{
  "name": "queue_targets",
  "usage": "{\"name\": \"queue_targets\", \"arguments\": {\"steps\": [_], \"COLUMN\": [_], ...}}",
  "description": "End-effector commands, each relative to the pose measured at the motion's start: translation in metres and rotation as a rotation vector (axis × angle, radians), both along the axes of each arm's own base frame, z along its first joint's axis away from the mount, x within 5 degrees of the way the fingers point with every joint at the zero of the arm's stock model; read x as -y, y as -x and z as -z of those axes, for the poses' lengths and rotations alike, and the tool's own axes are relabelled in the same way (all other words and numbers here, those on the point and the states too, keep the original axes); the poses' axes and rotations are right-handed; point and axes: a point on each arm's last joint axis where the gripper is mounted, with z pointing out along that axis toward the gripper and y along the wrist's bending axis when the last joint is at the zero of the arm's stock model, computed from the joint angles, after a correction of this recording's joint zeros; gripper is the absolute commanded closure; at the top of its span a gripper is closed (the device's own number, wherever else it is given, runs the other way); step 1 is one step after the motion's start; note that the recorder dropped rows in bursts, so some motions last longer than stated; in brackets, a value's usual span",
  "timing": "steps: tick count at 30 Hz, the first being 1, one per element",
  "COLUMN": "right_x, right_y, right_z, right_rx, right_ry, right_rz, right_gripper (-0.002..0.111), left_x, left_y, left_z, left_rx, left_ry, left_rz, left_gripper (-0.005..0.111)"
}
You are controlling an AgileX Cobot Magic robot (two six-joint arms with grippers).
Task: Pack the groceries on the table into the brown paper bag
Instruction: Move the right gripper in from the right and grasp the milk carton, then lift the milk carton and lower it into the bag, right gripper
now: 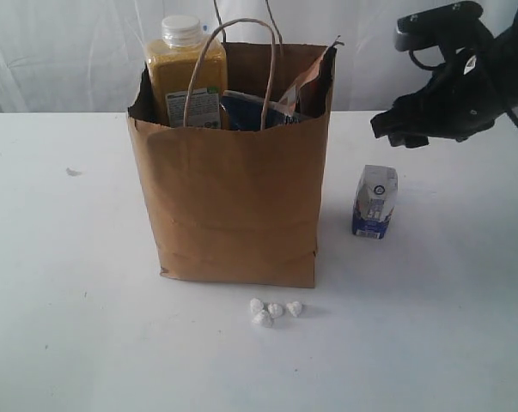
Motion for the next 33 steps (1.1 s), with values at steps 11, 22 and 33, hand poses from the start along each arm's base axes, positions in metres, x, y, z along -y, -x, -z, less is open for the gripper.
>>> {"name": "queue_targets", "arguments": {"steps": [11,22,33], "right_x": [-0.011,-0.012,-0.002], "right_y": [-0.032,-0.032,0.007], "right_z": [0.067,0.082,0.009], "right_rx": [-0.118,-0.188,-0.147], "right_ry": [-0.057,-0.039,-0.022], "right_rz": [0.033,0.031,0.002], "right_gripper": [0.04,0.069,0.074], "left_x": [0.001,0.001,0.001], "left_y": [0.0,0.0,0.0], "left_z": [0.0,0.0,0.0], "left_rx": [0.01,0.01,0.01], "left_ry": [0.017,0.017,0.017], "left_rz": [0.005,0.005,0.005], "left_gripper": [0.107,0.107,0.107]}}
